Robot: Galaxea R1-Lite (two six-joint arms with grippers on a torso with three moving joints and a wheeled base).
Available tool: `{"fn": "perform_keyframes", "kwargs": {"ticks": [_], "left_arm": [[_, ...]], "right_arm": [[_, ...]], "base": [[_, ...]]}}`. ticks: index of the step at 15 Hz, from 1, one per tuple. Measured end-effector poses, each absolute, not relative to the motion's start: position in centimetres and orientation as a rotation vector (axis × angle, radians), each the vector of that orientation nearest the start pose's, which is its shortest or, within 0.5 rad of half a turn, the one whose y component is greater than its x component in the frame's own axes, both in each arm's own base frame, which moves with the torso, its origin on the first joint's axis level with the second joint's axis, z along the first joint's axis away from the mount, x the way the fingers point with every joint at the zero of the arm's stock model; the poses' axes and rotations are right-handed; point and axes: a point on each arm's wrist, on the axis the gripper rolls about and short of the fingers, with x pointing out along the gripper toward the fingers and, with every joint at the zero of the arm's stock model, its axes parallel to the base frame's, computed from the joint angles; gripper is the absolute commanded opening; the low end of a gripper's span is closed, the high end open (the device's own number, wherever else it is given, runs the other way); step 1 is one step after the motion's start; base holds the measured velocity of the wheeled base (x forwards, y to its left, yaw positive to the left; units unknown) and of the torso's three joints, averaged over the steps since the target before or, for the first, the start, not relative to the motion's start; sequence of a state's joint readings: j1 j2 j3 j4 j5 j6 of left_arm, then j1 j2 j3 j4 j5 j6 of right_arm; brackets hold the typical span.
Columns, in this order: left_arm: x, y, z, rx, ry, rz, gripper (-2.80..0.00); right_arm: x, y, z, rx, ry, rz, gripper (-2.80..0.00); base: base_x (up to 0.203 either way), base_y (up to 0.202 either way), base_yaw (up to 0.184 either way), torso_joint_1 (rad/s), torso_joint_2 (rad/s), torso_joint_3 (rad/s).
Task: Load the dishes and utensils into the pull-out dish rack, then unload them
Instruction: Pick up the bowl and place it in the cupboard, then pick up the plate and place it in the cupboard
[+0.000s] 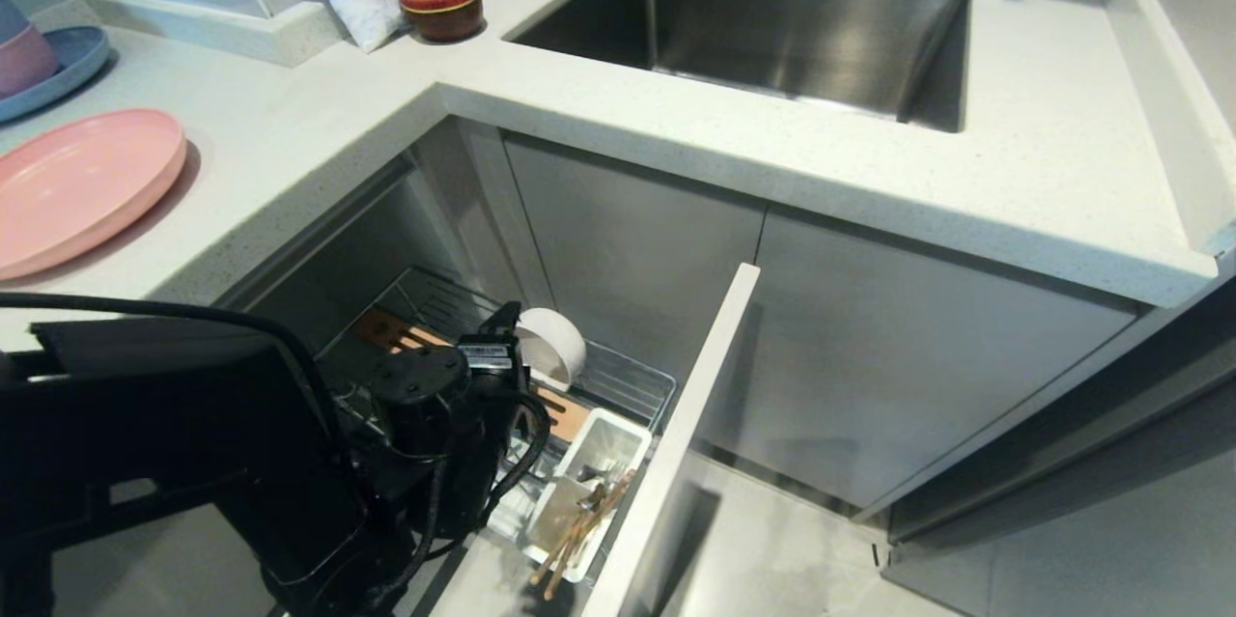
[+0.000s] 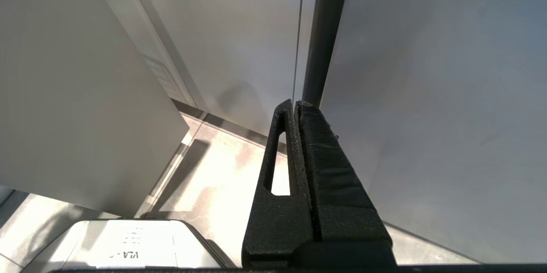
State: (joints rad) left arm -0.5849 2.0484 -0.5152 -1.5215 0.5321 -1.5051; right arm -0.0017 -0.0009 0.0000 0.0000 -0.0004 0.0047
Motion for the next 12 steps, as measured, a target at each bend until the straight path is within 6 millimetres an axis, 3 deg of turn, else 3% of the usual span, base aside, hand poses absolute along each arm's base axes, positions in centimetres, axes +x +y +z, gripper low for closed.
{"fn": "perform_keyframes", "kwargs": {"ticks": [2, 3, 12], "left_arm": [[26.3, -16.7, 9.8, -1.492, 0.061, -0.050, 0.00], [25.9, -16.8, 10.1, -1.493, 0.063, -0.063, -2.76], [23.5, -16.6, 13.4, -1.366, 0.017, -0.164, -2.80]], "right_arm": [[-2.3, 0.0, 7.5, 0.005, -0.001, -0.003, -2.80], [-2.3, 0.0, 7.5, 0.005, -0.001, -0.002, -2.80], [-2.3, 0.0, 7.5, 0.005, -0.001, -0.002, -2.80]], "base": [[0.000, 0.000, 0.000, 0.000, 0.00, 0.000], [0.000, 0.000, 0.000, 0.000, 0.00, 0.000], [0.000, 0.000, 0.000, 0.000, 0.00, 0.000]]}}
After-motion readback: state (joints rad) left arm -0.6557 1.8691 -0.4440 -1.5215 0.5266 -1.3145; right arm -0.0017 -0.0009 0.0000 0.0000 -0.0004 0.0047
